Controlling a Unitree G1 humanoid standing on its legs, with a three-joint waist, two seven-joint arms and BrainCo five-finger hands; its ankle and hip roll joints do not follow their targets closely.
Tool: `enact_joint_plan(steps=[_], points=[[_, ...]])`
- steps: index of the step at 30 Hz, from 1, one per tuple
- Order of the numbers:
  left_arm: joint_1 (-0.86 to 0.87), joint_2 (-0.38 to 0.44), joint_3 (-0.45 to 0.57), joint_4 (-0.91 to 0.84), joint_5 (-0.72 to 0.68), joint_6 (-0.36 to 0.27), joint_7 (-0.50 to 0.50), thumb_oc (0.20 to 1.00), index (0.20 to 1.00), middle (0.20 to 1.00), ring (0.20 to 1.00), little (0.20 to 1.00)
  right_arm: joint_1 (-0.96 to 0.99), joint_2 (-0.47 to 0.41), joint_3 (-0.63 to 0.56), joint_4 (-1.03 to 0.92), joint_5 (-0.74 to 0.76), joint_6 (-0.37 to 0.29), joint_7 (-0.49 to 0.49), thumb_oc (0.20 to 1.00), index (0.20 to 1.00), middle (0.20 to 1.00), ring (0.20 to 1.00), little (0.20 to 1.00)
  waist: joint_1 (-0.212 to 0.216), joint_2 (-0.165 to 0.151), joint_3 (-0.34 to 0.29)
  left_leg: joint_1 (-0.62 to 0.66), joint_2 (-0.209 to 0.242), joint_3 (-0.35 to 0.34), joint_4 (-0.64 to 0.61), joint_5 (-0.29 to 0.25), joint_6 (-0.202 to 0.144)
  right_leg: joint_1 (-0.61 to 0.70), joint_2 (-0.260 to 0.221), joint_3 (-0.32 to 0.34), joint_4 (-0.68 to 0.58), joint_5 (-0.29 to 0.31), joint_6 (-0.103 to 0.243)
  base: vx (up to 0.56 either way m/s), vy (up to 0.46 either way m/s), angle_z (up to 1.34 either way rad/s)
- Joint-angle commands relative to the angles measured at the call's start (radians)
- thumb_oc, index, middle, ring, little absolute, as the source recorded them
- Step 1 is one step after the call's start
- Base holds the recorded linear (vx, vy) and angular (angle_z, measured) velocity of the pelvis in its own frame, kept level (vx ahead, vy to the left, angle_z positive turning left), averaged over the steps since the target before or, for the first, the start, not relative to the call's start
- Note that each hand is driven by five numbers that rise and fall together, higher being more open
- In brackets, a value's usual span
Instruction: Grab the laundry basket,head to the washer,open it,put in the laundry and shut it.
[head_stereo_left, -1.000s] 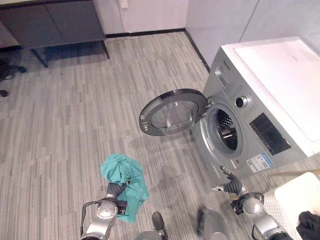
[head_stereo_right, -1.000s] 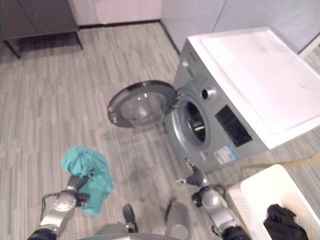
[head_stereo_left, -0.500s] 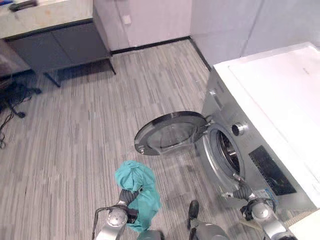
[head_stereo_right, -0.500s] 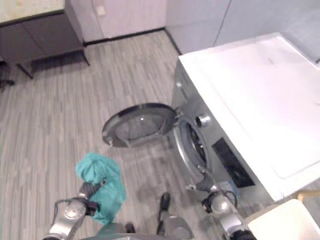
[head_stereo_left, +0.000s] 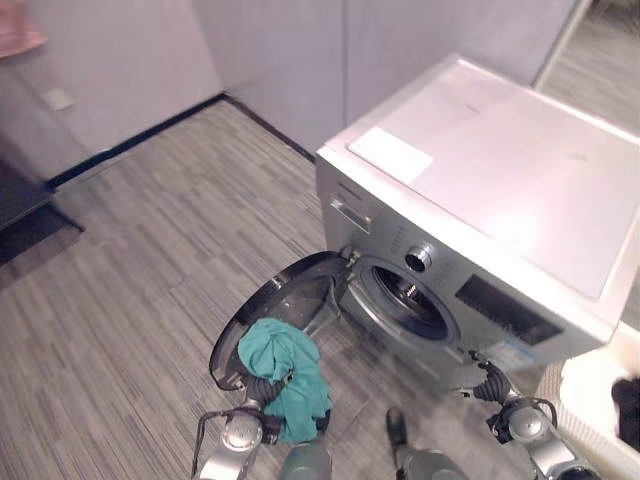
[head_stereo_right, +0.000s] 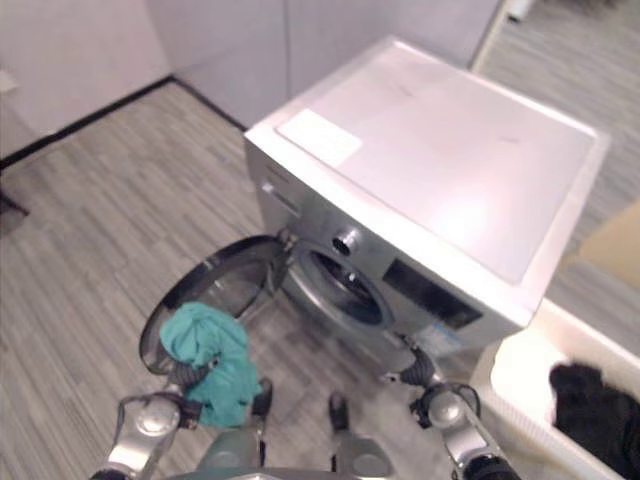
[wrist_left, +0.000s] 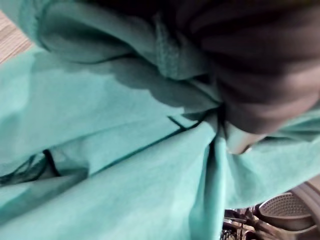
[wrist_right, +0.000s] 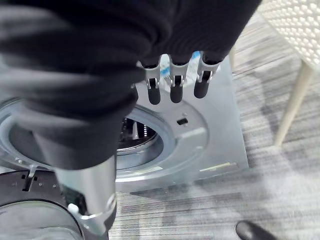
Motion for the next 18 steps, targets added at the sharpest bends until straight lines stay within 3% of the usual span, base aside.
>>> enact_joint_plan(steps=[1, 6, 7, 8, 10, 12, 15, 16, 18], points=[[-0.04, 0.042, -0.013, -0.056, 0.029, -0.056, 0.006, 0.2, 0.2, 0.2, 0.2, 0.2, -0.023, -0.005, -0.004, -0.062, 0.004, -0.028, -0.015, 1.0, 1.0, 1.0, 1.0, 1.0, -0.01, -0.062, -0.014, -0.051, -0.012, 0.073, 0.112, -0.081, 0.017, -0.001, -0.009, 0.023, 0.151, -0.163, 0.066, 0.07, 0.195, -0.73], [-0.056, 0.052, -0.017, -0.07, 0.027, -0.057, 0.01, 0.2, 0.2, 0.2, 0.2, 0.2, -0.033, 0.006, -0.003, -0.065, 0.006, -0.025, -0.012, 1.0, 1.0, 1.0, 1.0, 1.0, -0.021, -0.063, -0.008, -0.057, -0.016, 0.131, 0.141, -0.108, 0.034, -0.048, -0.013, 0.063, 0.197, -0.157, 0.075, -0.01, 0.154, -0.68], [-0.111, 0.073, -0.02, -0.093, 0.022, -0.066, 0.037, 0.2, 0.2, 0.2, 0.2, 0.2, -0.072, 0.028, 0.006, -0.057, 0.018, -0.023, -0.018, 1.0, 1.0, 1.0, 1.0, 1.0, -0.028, -0.069, 0.027, -0.07, -0.008, 0.226, 0.175, -0.148, 0.045, -0.154, -0.025, 0.029, 0.268, -0.13, 0.089, -0.21, 0.364, -0.51], [-0.137, 0.087, -0.02, -0.129, 0.014, -0.071, 0.053, 0.2, 0.2, 0.2, 0.2, 0.2, -0.085, 0.032, 0.003, -0.075, 0.03, -0.027, -0.023, 1.0, 1.0, 1.0, 1.0, 1.0, -0.02, -0.068, 0.045, -0.076, 0.003, 0.287, 0.193, -0.174, 0.048, -0.198, -0.075, -0.117, 0.303, -0.128, 0.079, -0.24, 0.313, -0.73], [-0.164, 0.091, -0.026, -0.148, 0.015, -0.073, 0.067, 0.2, 0.2, 0.2, 0.2, 0.2, -0.092, 0.03, 0.002, -0.089, 0.042, -0.028, -0.032, 1.0, 1.0, 1.0, 1.0, 1.0, -0.012, -0.062, 0.068, -0.099, 0.02, 0.321, 0.251, -0.216, 0.049, -0.22, -0.125, -0.24, 0.336, -0.154, 0.064, -0.03, 0.107, -2.71], [-0.165, 0.09, -0.026, -0.148, 0.015, -0.073, 0.067, 0.2, 0.2, 0.2, 0.2, 0.2, -0.092, 0.03, 0.001, -0.089, 0.042, -0.028, -0.032, 1.0, 1.0, 1.0, 1.0, 1.0, -0.011, -0.061, 0.069, -0.101, 0.021, 0.32, 0.256, -0.219, 0.049, -0.22, -0.125, -0.24, 0.338, -0.156, 0.064, 0.02, 0.016, -2.12], [-0.186, 0.092, -0.029, -0.151, 0.016, -0.076, 0.079, 0.2, 0.2, 0.2, 0.2, 0.2, -0.098, 0.028, -0.002, -0.095, 0.052, -0.029, -0.043, 1.0, 1.0, 1.0, 1.0, 1.0, -0.012, -0.064, 0.087, -0.127, 0.028, 0.336, 0.29, -0.228, 0.053, -0.246, -0.139, -0.263, 0.353, -0.152, 0.06, -0.14, -0.012, 0.11], [-0.321, 0.1, -0.044, -0.146, 0.024, -0.084, 0.145, 0.2, 0.2, 0.2, 0.2, 0.2, -0.127, 0.011, -0.015, -0.129, 0.112, -0.037, -0.091, 1.0, 1.0, 1.0, 1.0, 1.0, -0.035, -0.076, 0.165, -0.273, 0.044, 0.352, 0.412, -0.251, 0.067, -0.377, -0.142, -0.238, 0.403, -0.142, 0.046, -0.28, -0.05, 0.2], [-0.412, 0.109, -0.051, -0.139, 0.034, -0.082, 0.194, 0.2, 0.2, 0.2, 0.2, 0.2, -0.143, 0.002, -0.041, -0.178, 0.143, -0.048, -0.123, 1.0, 1.0, 1.0, 1.0, 1.0, -0.057, -0.065, 0.171, -0.434, 0.077, 0.34, 0.552, -0.285, 0.073, -0.534, -0.142, -0.227, 0.5, -0.165, 0.034, -0.25, -0.084, -0.03]])
